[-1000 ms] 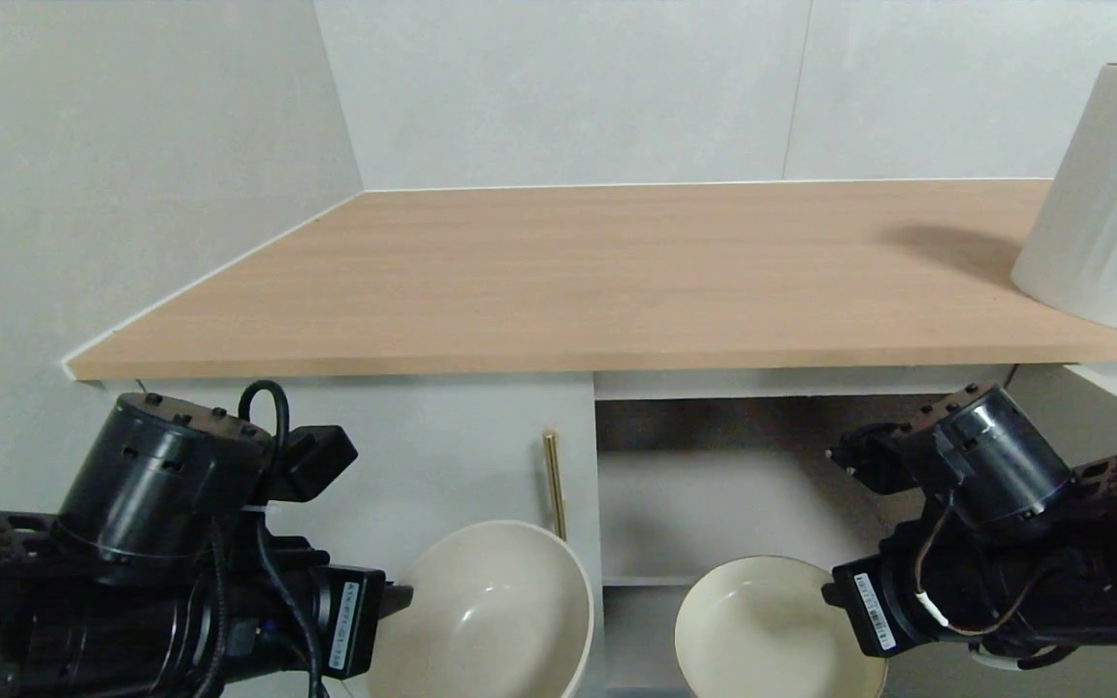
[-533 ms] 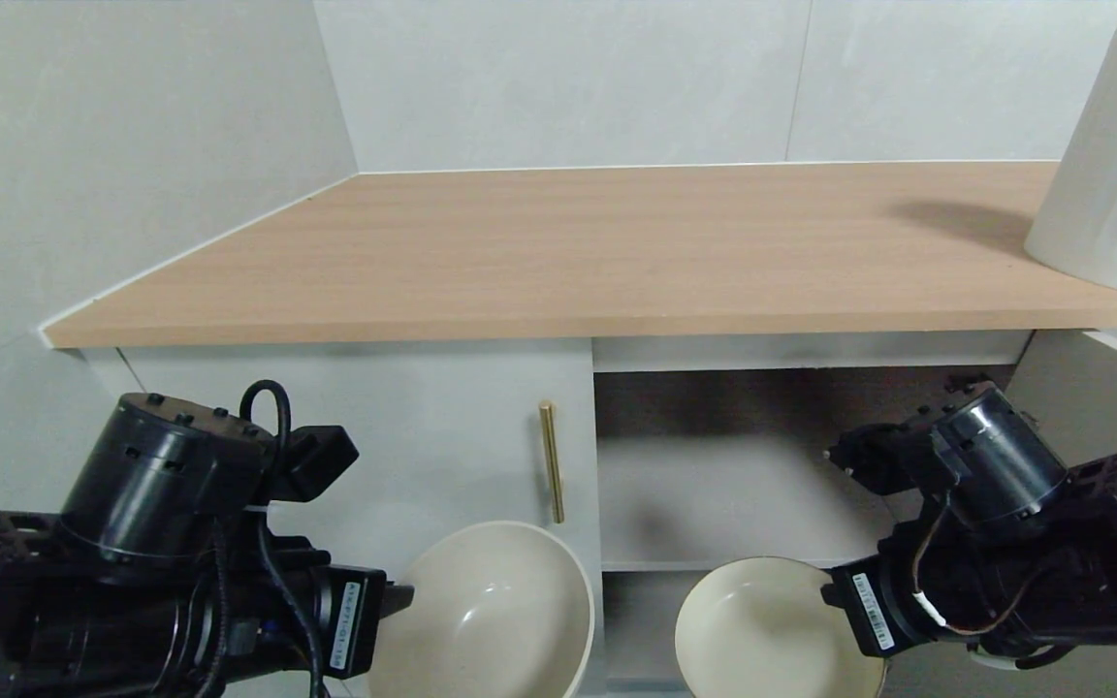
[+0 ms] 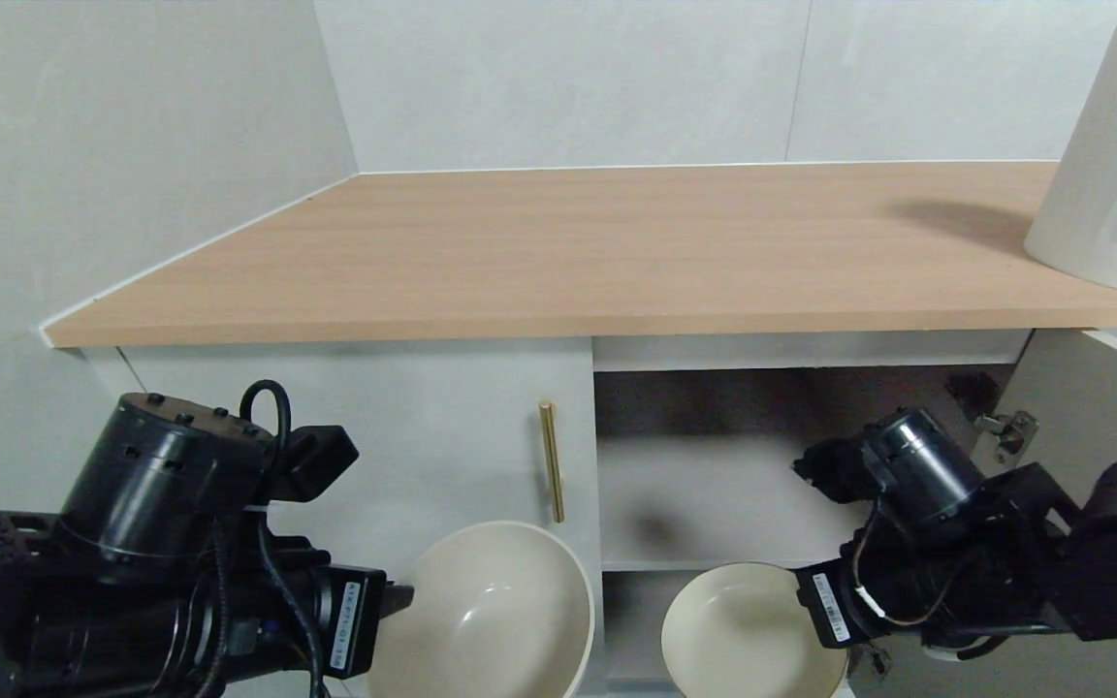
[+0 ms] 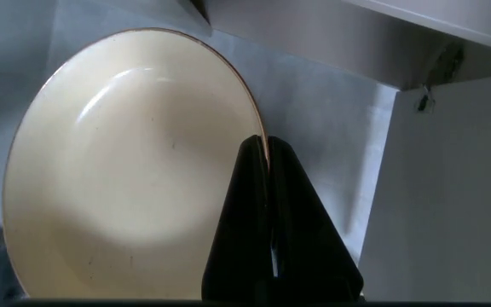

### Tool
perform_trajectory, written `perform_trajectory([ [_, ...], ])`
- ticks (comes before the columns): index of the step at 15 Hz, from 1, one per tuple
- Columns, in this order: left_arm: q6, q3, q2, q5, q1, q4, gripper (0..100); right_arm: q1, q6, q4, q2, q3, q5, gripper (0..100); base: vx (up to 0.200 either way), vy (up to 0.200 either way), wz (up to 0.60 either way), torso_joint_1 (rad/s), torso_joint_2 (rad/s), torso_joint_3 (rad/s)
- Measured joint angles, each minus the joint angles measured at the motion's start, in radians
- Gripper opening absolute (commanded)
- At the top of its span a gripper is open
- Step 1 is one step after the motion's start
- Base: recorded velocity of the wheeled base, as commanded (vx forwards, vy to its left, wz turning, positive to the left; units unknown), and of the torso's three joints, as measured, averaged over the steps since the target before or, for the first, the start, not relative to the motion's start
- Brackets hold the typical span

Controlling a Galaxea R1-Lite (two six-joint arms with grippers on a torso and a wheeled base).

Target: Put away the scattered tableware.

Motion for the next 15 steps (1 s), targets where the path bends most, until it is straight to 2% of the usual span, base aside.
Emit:
perform_trajectory([
  [3, 0.000, 0.001, 0.000, 0.001, 0.000, 0.000, 0, -0.029, 0.005, -0.103, 0.121, 0.004, 0.000, 0, 0.000, 0.000, 0.00, 0.000, 0.00, 0.000],
  [7, 0.000, 0.006, 0.008, 0.002, 0.000, 0.000, 0, -0.085, 0.023, -0.395, 0.313, 0.010, -0.006, 0, 0.000, 0.000, 0.00, 0.000, 0.00, 0.000],
  [10, 0.000, 0.006, 0.013, 0.000, -0.001, 0.000, 0, -0.119, 0.072, -0.544, 0.406, 0.001, -0.011, 0, 0.000, 0.000, 0.00, 0.000, 0.00, 0.000],
  [12, 0.000, 0.006, 0.017, 0.001, -0.003, 0.000, 0, -0.141, 0.074, -0.659, 0.456, -0.003, -0.043, 0, 0.000, 0.000, 0.00, 0.000, 0.00, 0.000],
  [15, 0.000, 0.008, 0.021, 0.001, -0.010, 0.000, 0, -0.171, 0.072, -0.741, 0.530, -0.028, -0.110, 0, 0.000, 0.000, 0.00, 0.000, 0.00, 0.000],
])
